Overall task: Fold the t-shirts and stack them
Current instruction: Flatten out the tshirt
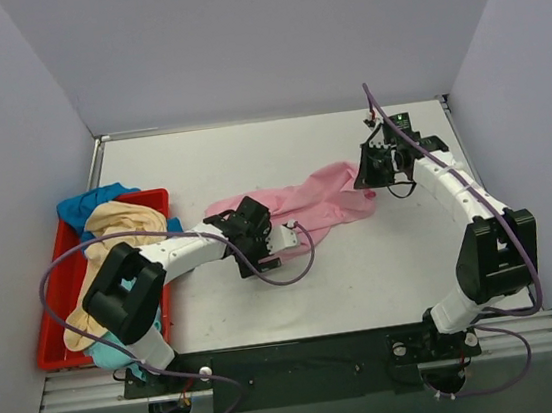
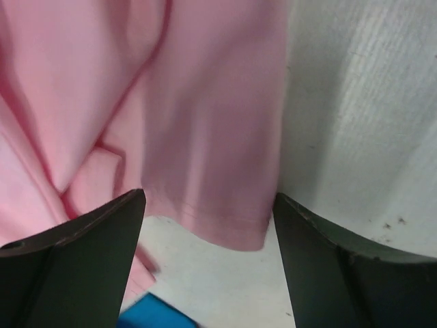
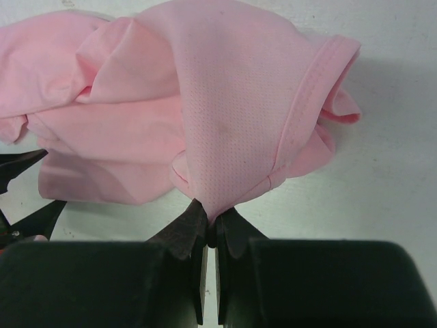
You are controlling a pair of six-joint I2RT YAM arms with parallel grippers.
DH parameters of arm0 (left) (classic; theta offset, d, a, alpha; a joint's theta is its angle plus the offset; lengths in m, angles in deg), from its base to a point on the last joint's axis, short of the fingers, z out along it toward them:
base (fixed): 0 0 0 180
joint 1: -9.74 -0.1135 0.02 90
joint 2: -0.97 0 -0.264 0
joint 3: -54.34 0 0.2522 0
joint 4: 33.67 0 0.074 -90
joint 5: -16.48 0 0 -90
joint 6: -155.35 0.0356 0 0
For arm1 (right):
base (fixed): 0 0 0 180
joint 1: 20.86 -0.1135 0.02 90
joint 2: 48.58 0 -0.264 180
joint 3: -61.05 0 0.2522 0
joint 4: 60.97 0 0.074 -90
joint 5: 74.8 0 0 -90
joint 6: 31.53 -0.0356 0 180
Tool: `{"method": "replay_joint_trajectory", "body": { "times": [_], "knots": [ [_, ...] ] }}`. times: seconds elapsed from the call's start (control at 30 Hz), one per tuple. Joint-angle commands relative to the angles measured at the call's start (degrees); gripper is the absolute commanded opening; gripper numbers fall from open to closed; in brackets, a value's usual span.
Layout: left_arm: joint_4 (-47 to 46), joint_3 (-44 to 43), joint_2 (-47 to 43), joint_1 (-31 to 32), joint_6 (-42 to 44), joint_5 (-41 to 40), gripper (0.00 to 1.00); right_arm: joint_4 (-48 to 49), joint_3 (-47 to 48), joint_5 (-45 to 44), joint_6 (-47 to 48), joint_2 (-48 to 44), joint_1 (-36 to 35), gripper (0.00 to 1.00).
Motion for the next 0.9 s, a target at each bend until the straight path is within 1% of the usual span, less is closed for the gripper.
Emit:
{"method": "replay_joint_trajectory", "body": {
  "times": [0.0,0.07,0.1,0.13,0.17,0.2,0.23,0.3,0.37,0.4,0.43,0.47,0.5,0.53,0.57,0.6,0.63,0.67,0.7,0.77,0.87],
  "knots": [
    [-4.94,-1.96,3.07,-0.01,2.11,-1.53,0.86,1.12,-0.97,0.52,-0.46,-1.75,-0.12,0.0],
    [-4.15,-1.96,5.01,0.08,2.9,-2.41,0.83,1.03,-1.15,0.08,-0.37,-2.37,-0.04,0.0],
    [-3.89,-1.79,5.45,-0.01,3.16,-3.72,0.67,1.03,-1.24,-0.01,-0.37,-2.89,-0.03,0.0],
    [-3.19,-1.87,6.07,-0.1,3.17,-4.17,0.56,0.95,-1.15,-0.18,-0.37,-3.16,0.05,0.0],
    [-2.75,-1.96,6.07,-0.1,3.08,-4.78,0.34,0.95,-1.15,-0.27,-0.46,-4.12,0.05,0.0],
    [-1.7,-2.22,5.55,-0.36,2.99,-5.05,0.21,0.68,-0.89,-0.53,-0.46,-4.56,0.23,0.0],
    [-1.34,-2.31,4.94,-0.45,2.12,-6.53,0.0,0.68,-0.8,-0.71,-0.54,-6.05,0.32,0.0],
    [-1.25,-2.49,1.52,-0.97,1.06,-8.9,0.0,0.33,-0.27,-1.06,-0.54,-9.12,0.58,0.0],
    [-0.64,-3.63,-4.01,-2.55,-0.26,-12.06,0.0,-0.2,0.78,-2.2,-0.54,-13.16,0.76,0.0],
    [-0.03,-5.28,-8.65,-4.21,-1.31,-12.6,0.0,-0.37,1.13,-2.64,-0.63,-15.01,1.1,0.0],
    [1.63,-6.69,-10.87,-5.36,-2.01,-12.52,0.0,-0.46,1.57,-3.25,-0.81,-18.59,1.54,0.0],
    [2.96,-9.49,-15.41,-7.98,-3.06,-11.82,0.0,-0.46,1.83,-3.52,-1.24,-21.94,1.81,0.0],
    [6.71,-11.61,-17.72,-9.31,-3.33,-10.08,0.0,-0.46,2.36,-4.13,-1.42,-24.06,2.33,0.0],
    [8.58,-15.72,-21.4,-11.5,-3.77,-9.02,0.0,-0.46,2.71,-4.49,-2.03,-27.65,2.6,0.0],
    [13.12,-17.59,-23.96,-12.83,-3.78,-7.7,0.0,-0.46,3.5,-4.92,-2.3,-29.16,2.86,0.0],
    [15.95,-22.04,-25.29,-13.28,-3.95,-6.56,0.0,-0.64,3.86,-5.19,-2.65,-32.31,3.04,0.0],
    [20.33,-24.09,-26.78,-13.72,-4.13,-6.02,0.0,-0.64,4.73,-5.89,-2.74,-33.73,3.13,0.0],
    [22.72,-28.11,-27.84,-13.81,-4.22,-5.49,0.0,-0.81,5.35,-6.24,-3.09,-36.62,3.22,0.0],
    [25.53,-29.54,-29.42,-13.81,-4.3,-5.4,0.0,-0.9,6.14,-6.86,-3.09,-37.78,3.22,0.0],
    [28.0,-34.72,-31.79,-13.81,-4.57,-6.01,0.0,-1.69,8.33,-7.65,-3.53,-41.38,3.3,0.0],
    [28.55,-38.95,-34.87,-13.81,-5.53,-11.97,0.0,-3.18,11.76,-8.44,-3.62,-45.33,3.3,0.0]
  ]
}}
